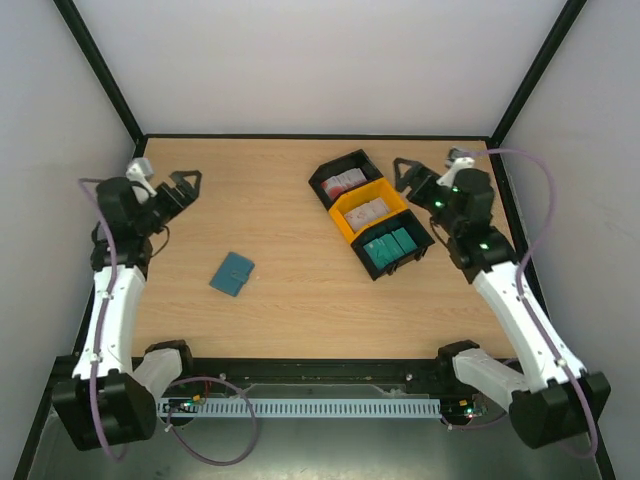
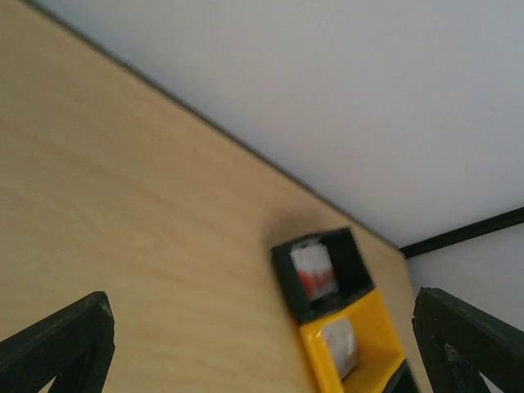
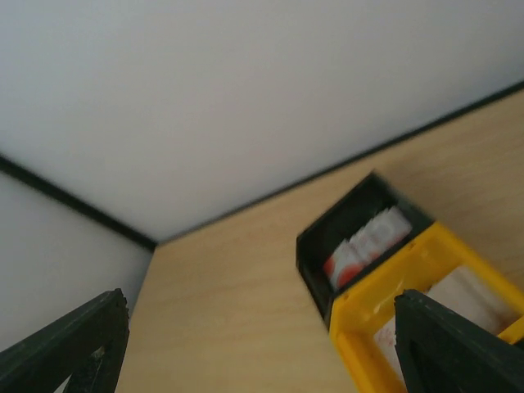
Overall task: Put the credit cards into the card holder
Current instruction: Open the card holder at the center of the board.
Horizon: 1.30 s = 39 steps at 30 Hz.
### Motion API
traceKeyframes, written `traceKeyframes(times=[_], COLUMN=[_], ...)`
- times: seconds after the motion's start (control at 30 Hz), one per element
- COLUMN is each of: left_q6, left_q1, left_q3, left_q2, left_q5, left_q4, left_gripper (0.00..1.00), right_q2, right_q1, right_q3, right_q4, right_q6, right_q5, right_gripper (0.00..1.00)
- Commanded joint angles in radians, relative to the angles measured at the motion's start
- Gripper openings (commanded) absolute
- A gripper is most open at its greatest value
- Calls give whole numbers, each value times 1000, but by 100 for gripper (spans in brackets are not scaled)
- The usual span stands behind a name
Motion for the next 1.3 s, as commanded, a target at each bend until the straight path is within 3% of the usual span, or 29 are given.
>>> traceKeyframes(times=[0.0,0.2,0.37,0.6,0.83,1.07,1.27], left_q6=[39,1,-8,5,-12,-6,-86], left_q1=[-112,-196,-226,-263,-294,-332,-424], left_q3=[-67,-179,-209,-228,-278,-274,-324], left_q2=[29,103,192,292,331,372,301], left_q5=[-202,-228,-352,-374,-406,-366,-373], left_q4=[-156,-209,-299,-239,-151,-174,-235], left_gripper=[100,100,100,98,89,65,66], right_q2=[109,308,410,503,575,593,623], right_q1=[127,301,391,467,493,513,514], right_q3=[10,63,46,49,57,21,27], right_q4=[13,-3,21,-9,10,43,30], right_q6=[-4,-17,14,29,21,24,5], right_q5=[-30,-26,-59,-30,-115,-127,-142], right_gripper=[86,87,87,87,85,83,82])
